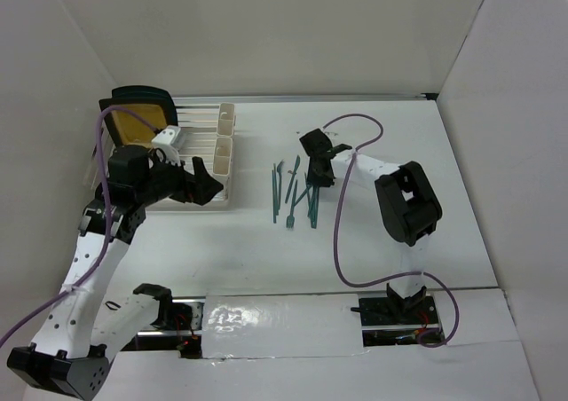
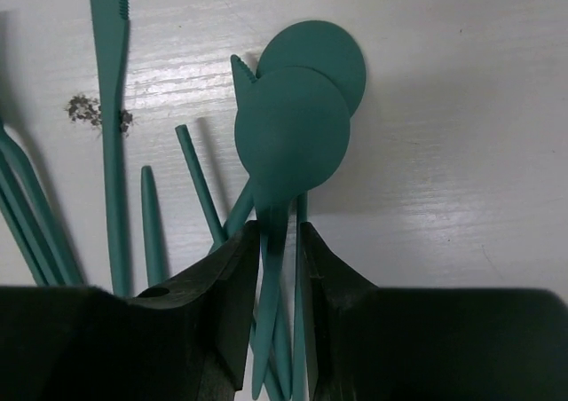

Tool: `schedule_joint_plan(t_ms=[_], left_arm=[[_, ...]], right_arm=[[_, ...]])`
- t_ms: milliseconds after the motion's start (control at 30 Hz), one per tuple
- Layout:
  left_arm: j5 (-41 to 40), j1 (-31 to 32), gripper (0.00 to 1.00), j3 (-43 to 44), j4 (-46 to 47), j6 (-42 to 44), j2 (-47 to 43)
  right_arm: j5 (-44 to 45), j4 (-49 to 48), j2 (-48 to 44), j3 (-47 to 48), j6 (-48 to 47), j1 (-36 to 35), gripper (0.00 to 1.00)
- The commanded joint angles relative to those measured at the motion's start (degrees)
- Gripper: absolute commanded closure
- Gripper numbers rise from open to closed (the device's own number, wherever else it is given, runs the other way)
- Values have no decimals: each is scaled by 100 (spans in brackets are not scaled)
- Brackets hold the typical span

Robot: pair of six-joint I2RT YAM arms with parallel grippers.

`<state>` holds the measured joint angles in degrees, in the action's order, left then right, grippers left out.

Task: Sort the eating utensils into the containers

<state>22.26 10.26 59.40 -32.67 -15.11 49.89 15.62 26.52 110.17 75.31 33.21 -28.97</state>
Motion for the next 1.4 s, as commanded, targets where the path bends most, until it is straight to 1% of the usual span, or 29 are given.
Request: schedule_joint_plan(t_ms=[0, 67, 167, 200, 300, 400, 500, 567, 600, 633, 700, 733, 767, 800, 867, 900, 933, 967, 1067, 1133, 1167, 1267, 1300, 1367], left_arm=[[94, 81, 0, 318, 111, 88, 82], [103, 81, 0, 353, 102, 88, 126], [112, 99, 0, 424, 102, 96, 153], [120, 81, 0, 424, 102, 96, 153], [164, 90, 0, 433, 120, 79, 170], [182, 81, 0, 432, 111, 70, 205], [217, 90, 0, 476, 111, 61, 206], [182, 90, 0, 564, 120, 61, 205], [191, 90, 0, 599, 111, 35, 232], [147, 81, 0, 660, 85, 9, 275], [164, 90, 0, 678, 94, -9, 328], [60, 81, 0, 731, 120, -61, 329], [-2, 90, 0, 731, 146, -166, 363], [-63, 81, 0, 749, 146, -211, 390], [-230, 72, 0, 784, 216, -325, 408], [-301, 64, 0, 836, 252, -352, 408], [-293, 38, 0, 863, 252, -395, 434], [-406, 29, 0, 863, 261, -492, 443], [-521, -15, 0, 881, 339, -580, 364], [-565, -33, 0, 784, 401, -607, 294], [-539, -42, 0, 662, 514, -607, 215], [-608, -68, 0, 468, 629, -668, 109], [-696, -120, 0, 407, 691, -677, 22], [-767, -147, 0, 319, 761, -651, -111]], right_arm=[[56, -104, 92, 107, 54, 49, 68], [56, -156, 136, 37, 54, 76, 71], [3, -366, 93, -103, 19, 67, 81], [3, -367, 66, -104, 27, 58, 89], [143, -577, -83, -261, 19, 58, 100], [143, -631, -250, -324, -43, 76, 100], [-102, -692, -443, -201, -253, 137, 100], [-444, -885, -916, -201, -508, 155, 100], [-602, -1216, -1075, -279, -613, 155, 100], [-969, -1402, -1468, -349, -753, 155, 100], [-1401, -1980, -1787, -350, -956, 164, 100], [-1812, -2167, -1919, -350, -1035, 155, 100], [-2008, -2326, -2077, -263, -1097, 164, 100], [-2193, -2693, -2148, -201, -1141, 129, 100], [-2544, -3046, -2193, 96, -1281, 76, 100], [-2624, -3239, -2167, 211, -1334, 41, 100], [-2625, -3650, -2105, 325, -1465, -3, 100], [-2625, -3854, -1966, 588, -1632, -99, 100], [-2677, -4751, -1623, 985, -1739, -187, 100], [-2731, -5234, -1219, 1327, -1853, -302, 100], [-2731, -5637, -930, 1590, -1888, -389, 100], [-2826, -5991, -358, 2214, -1915, -495, 100], [-2906, -5992, 105, 2782, -2002, -495, 100], [-2959, -5887, 591, 3339, -2046, -522, 100]])
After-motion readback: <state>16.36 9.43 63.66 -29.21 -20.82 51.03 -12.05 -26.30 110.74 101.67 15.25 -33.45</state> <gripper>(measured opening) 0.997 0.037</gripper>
